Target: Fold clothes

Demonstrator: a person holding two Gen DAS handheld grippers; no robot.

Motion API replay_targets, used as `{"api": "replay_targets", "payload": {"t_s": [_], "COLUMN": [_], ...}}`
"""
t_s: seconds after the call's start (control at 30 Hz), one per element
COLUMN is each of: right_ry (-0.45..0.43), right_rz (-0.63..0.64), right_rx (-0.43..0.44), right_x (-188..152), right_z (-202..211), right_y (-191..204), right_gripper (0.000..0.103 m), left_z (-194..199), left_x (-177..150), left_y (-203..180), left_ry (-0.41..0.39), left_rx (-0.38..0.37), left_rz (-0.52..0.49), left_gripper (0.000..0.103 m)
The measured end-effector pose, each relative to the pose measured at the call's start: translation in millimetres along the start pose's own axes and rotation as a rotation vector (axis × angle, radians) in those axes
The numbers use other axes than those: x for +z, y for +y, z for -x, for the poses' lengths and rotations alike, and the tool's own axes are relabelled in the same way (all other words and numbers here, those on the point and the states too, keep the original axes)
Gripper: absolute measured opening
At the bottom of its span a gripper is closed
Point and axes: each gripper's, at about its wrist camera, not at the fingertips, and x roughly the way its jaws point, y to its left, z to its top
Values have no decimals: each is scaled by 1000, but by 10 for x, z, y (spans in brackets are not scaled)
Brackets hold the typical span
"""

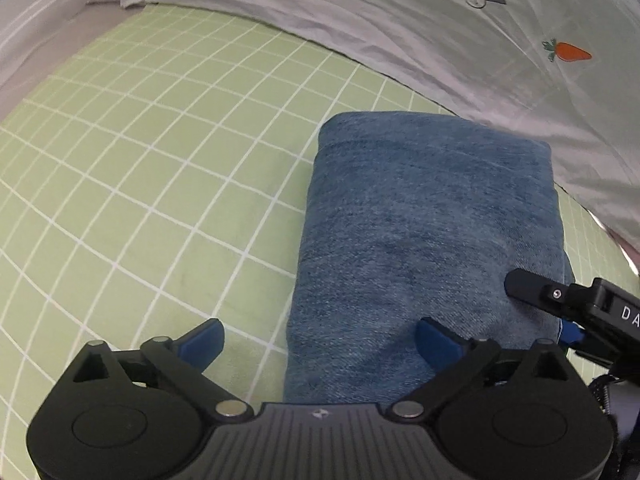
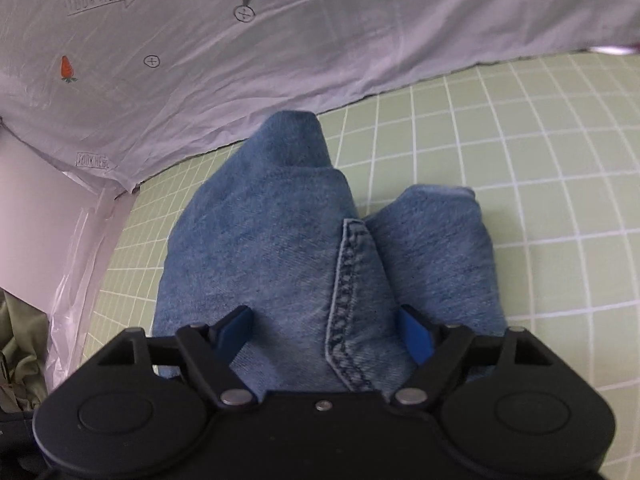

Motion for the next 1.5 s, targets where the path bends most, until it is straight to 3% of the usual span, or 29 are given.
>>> {"api": "replay_targets", "payload": {"t_s": [0.07,0.1,0.13,0.2,0.43,0.5,0.6,0.67,0.73,0.9,1.0,1.03,1.1,1.17,1.2,1.23,1.27,1.3,1.5], "right_ry": [-4,-8,-19,-48,-149,-147,-117,-108,-103,-45,-33,-32,-55,-69,-76,-85,-93,-102,-161], "right_rz": [-14,-10,-14,-34,-103,-131,-199,-222,-216,-165,-194,-205,-214,-222,-225,-228,-231,-237,-192], "right_rx": [26,42,54,67,116,73,-36,-91,-103,-107,-54,-34,1,4,11,20,29,43,-5], "right_x": [-3,-12,-25,-53,-152,-183,-246,-279,-274,-222,-226,-223,-251,-274,-297,-328,-359,-385,-697], "right_z": [3,34,98,278,908,983,917,849,816,584,484,439,393,388,421,482,542,616,1268], "right_y": [-42,-51,-53,-43,-11,-117,-391,-525,-538,-541,-587,-595,-580,-543,-525,-508,-490,-470,-165], "right_gripper": [68,47,36,27,20,20,31,46,73,88,90,97,99,85,67,54,46,36,31], "left_z": [-26,-37,-38,-12,315,289,141,60,13,-142,-200,-214,-214,-151,-111,-56,16,92,614], "left_x": [3,7,9,15,41,39,-13,-63,-96,-97,-113,-119,-126,-140,-148,-160,-175,-197,-477], "left_y": [29,28,18,-33,-229,-265,-292,-292,-266,-209,-217,-235,-262,-249,-237,-219,-204,-215,-454], "left_ry": [10,12,10,6,-45,-35,20,44,61,99,107,111,116,107,101,93,82,73,33], "left_rx": [-12,-15,-15,-10,-96,-110,-84,-83,-102,-172,-215,-234,-249,-259,-265,-281,-305,-318,-376], "left_rz": [22,28,25,2,-65,-73,-86,-98,-86,-21,-6,-7,-16,-21,-22,-20,-18,-30,-168], "left_gripper": [103,103,103,103,102,102,102,102,102,102,100,100,89,76,62,55,45,42,36]}}
